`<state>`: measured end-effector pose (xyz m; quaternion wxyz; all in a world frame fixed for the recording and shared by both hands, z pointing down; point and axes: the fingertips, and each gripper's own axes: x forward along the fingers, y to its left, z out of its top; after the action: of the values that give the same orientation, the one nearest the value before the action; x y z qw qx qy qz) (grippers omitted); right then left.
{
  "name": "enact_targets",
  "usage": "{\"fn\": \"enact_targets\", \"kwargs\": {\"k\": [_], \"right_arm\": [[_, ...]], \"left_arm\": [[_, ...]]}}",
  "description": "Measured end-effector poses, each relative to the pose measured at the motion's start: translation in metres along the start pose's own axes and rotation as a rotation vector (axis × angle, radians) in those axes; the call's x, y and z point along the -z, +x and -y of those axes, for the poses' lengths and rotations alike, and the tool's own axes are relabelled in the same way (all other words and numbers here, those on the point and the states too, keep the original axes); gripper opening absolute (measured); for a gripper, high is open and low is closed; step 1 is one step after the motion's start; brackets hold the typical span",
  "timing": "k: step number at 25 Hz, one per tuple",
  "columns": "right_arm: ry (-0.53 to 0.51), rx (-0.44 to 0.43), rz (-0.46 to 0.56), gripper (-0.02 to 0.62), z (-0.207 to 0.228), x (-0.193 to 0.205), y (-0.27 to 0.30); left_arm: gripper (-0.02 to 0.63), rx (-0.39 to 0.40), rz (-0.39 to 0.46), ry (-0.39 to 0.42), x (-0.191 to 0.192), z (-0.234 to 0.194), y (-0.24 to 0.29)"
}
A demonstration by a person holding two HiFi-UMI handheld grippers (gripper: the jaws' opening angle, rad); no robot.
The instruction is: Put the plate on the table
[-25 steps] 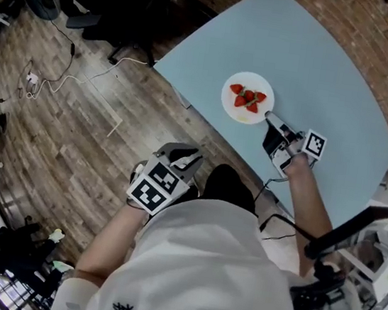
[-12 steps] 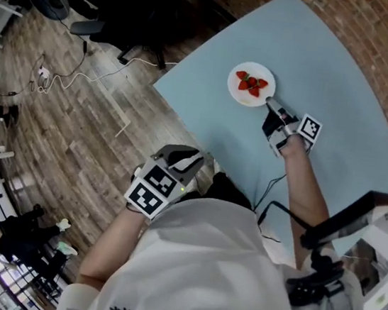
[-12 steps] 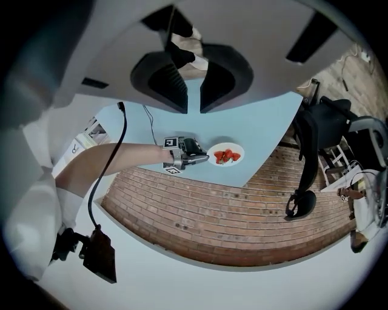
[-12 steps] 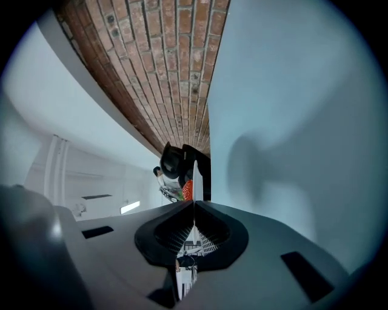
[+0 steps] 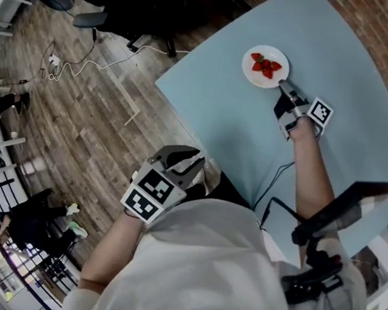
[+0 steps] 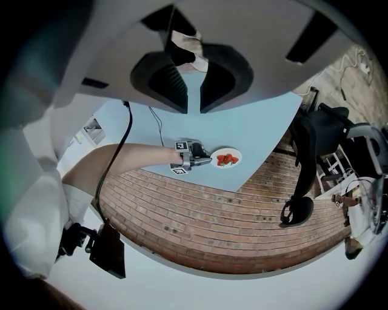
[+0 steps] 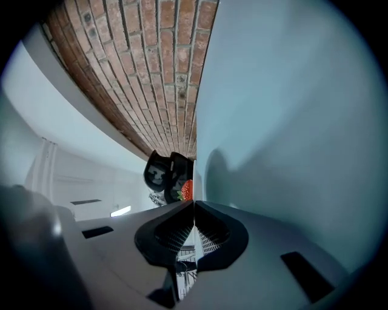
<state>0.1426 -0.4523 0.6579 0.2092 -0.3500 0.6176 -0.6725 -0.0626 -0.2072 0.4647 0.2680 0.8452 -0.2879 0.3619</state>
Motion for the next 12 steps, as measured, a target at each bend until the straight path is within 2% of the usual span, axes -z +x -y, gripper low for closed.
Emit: {"fn": "enact_targets", "kwargs": {"k": [8, 12], "right_arm": [[-0.005, 0.051, 0.004, 0.015, 0.012, -0.004, 0.006], [-0.006, 0.116, -0.001, 0.015, 0.017, -0.005, 0.009]], "left_arm": [[0.066, 0.002, 0.002, -0.023, 0.011, 0.001, 0.003], [0.066, -0.008, 0.003, -0.026, 0.012, -0.001, 0.003]]}}
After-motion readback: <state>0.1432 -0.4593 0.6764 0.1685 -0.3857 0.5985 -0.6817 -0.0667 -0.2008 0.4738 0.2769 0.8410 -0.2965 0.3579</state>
